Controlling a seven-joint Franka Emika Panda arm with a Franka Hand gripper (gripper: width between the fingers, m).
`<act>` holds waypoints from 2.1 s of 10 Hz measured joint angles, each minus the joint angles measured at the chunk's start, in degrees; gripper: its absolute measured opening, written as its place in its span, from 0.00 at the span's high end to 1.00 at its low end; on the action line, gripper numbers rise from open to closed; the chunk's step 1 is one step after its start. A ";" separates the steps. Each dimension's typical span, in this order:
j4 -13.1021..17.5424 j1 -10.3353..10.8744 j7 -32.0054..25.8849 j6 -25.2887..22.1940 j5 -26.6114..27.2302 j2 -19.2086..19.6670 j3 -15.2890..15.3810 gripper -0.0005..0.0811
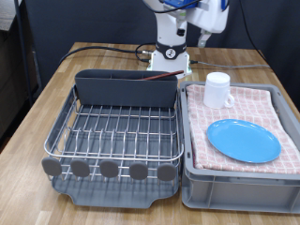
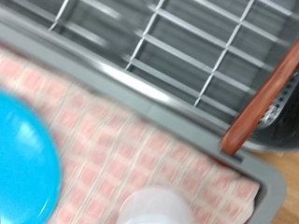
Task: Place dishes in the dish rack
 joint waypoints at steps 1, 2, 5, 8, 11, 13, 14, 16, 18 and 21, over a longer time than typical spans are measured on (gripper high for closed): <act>1.93 1.65 -1.39 -0.56 1.38 0.84 0.05 0.01; 3.91 3.07 -2.36 -0.82 2.54 1.94 0.12 0.01; 10.85 5.22 -2.59 -2.77 4.17 6.81 1.20 0.01; 17.81 5.48 -1.39 -5.51 6.08 13.17 2.20 0.01; 14.93 5.78 -8.16 3.53 7.98 13.60 1.18 0.01; 12.09 6.35 -15.05 11.74 11.71 15.97 -0.20 0.01; 11.17 6.62 -17.72 15.28 13.46 17.52 -0.57 0.01; 9.26 6.67 -20.86 24.23 14.49 20.69 -0.62 0.01; 7.70 6.68 -22.14 31.44 14.82 23.81 -0.49 0.01; 7.56 7.06 -27.04 32.21 20.30 26.98 -0.26 0.01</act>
